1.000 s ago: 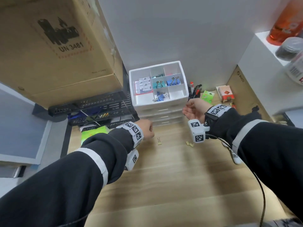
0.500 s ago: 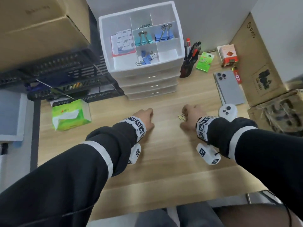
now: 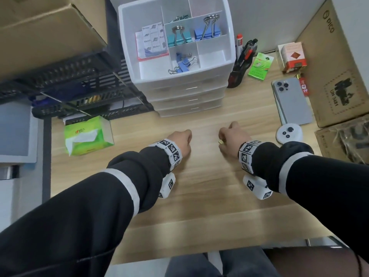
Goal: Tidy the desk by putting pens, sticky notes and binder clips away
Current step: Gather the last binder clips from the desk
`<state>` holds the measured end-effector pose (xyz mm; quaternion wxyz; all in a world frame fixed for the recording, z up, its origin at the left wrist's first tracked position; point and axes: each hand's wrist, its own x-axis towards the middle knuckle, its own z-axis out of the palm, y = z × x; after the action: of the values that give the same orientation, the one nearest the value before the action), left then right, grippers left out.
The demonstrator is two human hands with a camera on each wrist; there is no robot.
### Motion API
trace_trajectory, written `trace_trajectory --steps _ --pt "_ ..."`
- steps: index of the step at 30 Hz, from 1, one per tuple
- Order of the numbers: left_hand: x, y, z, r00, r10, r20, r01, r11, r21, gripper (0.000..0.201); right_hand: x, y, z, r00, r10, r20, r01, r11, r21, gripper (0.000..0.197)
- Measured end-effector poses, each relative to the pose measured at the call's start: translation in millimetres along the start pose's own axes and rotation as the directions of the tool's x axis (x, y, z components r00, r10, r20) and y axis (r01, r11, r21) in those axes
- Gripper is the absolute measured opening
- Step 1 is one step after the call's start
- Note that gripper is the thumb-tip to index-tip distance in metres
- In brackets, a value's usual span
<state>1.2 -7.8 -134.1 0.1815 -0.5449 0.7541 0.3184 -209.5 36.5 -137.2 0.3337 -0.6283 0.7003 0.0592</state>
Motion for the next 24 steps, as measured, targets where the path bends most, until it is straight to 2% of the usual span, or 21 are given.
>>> trace_trajectory --steps 7,9,11,13,15,17,18,19,21,22,24 --pt "-5 5 -10 1.0 -0.019 0.019 0.019 0.999 -0.028 0.012 -3 1 1 0.997 -0.071 -0.016 0.072 0.994 0.078 0.021" --pt "-6 7 -9 1.0 -0.012 0.004 0.013 0.997 -0.078 0.016 -2 0 0 0.998 -0.054 -0.012 0.056 0.981 0.188 0.024" --pt "-8 11 -8 1.0 0.003 -0.027 -0.007 0.989 -0.146 0.021 -3 -6 -2 1.0 0.03 0.008 -0.031 0.93 0.365 0.019" --pt "-11 17 -8 0.997 0.032 -0.066 -0.045 0.977 -0.207 0.022 -5 -15 -4 0.989 0.123 0.085 -0.149 0.794 0.59 0.008" --pt "-14 26 -11 0.992 0.059 -0.111 -0.088 0.958 -0.271 0.017 -4 -23 -6 0.953 0.189 0.239 -0.303 0.506 0.808 0.013" --pt "-18 36 -19 0.988 0.089 -0.127 -0.127 0.936 -0.329 0.008 -5 -26 -12 0.89 0.2 0.41 -0.448 0.212 0.869 0.011" --pt "-20 40 -23 0.987 0.103 -0.125 -0.142 0.924 -0.356 0.006 -7 -28 -15 0.863 0.17 0.476 -0.498 0.121 0.859 0.007" --pt "-23 45 -27 0.986 0.115 -0.119 -0.152 0.912 -0.38 0.004 -9 -29 -16 0.846 0.118 0.52 -0.529 0.057 0.847 0.004" --pt "-28 52 -35 0.984 0.134 -0.119 -0.171 0.9 -0.4 0.005 -11 -32 -19 0.836 0.016 0.548 -0.548 -0.017 0.837 0.024" --pt "-31 55 -39 0.981 0.143 -0.128 -0.182 0.904 -0.386 0.007 -11 -35 -20 0.838 -0.005 0.545 -0.545 -0.047 0.837 0.033" --pt "-35 59 -45 0.978 0.158 -0.133 -0.194 0.923 -0.332 0.011 -14 -41 -23 0.847 -0.011 0.531 -0.53 -0.099 0.842 0.034"
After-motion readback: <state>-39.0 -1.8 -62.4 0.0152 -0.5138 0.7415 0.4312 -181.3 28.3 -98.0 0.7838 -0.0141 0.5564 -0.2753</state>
